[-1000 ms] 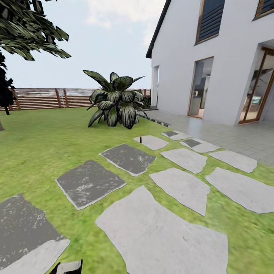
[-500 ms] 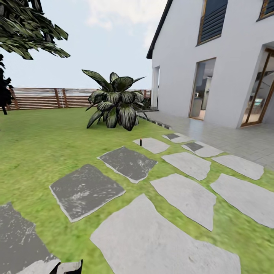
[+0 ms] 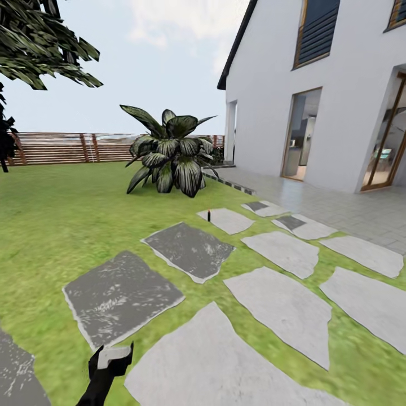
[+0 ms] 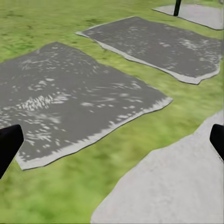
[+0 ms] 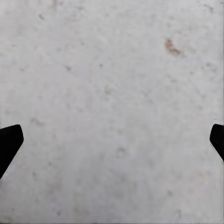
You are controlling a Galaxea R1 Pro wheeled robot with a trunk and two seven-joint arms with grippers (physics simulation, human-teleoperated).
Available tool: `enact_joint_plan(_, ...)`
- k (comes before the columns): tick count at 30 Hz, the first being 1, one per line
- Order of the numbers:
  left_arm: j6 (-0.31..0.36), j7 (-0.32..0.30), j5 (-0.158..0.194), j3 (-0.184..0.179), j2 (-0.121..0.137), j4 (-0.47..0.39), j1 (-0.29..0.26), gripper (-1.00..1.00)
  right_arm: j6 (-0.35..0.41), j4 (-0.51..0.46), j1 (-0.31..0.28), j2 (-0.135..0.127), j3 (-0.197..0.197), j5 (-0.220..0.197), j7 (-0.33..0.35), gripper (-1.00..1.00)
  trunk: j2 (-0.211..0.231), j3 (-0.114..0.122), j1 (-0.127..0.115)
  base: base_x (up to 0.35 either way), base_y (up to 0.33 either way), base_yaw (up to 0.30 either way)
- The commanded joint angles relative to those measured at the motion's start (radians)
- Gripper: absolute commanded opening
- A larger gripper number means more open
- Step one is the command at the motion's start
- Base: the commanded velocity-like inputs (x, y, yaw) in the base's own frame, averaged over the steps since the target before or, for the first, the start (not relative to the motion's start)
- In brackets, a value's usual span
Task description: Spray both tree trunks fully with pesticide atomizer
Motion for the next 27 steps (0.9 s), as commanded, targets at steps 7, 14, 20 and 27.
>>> enact_joint_plan(7, -0.002, -0.001, -0.004, 0.0, 0.001, 0.067, -0.007, 1.0, -0.008, 0.001, 0.0, 0.003, 0.001, 0.005, 0.0, 1.0, 0.0, 0.0, 0.0, 0.33, 0.0, 0.0)
enact_joint_plan(14, -0.008, -0.002, -0.005, 0.0, 0.002, 0.083, -0.007, 1.0, -0.012, 0.003, 0.0, 0.003, 0.002, 0.003, 0.0, 1.0, 0.0, 0.0, 0.0, 0.33, 0.0, 0.0)
enact_joint_plan(20, -0.008, -0.002, -0.004, 0.0, 0.001, 0.086, -0.007, 1.0, -0.012, 0.004, 0.0, 0.005, 0.007, 0.003, 0.0, 1.0, 0.0, 0.0, 0.0, 0.33, 0.0, 0.0)
enact_joint_plan(27, -0.006, -0.004, 0.002, -0.002, -0.034, 0.107, -0.007, 1.0, -0.012, 0.006, 0.0, 0.003, 0.002, -0.001, 0.0, 1.0, 0.0, 0.0, 0.0, 0.331, 0.0, 0.0)
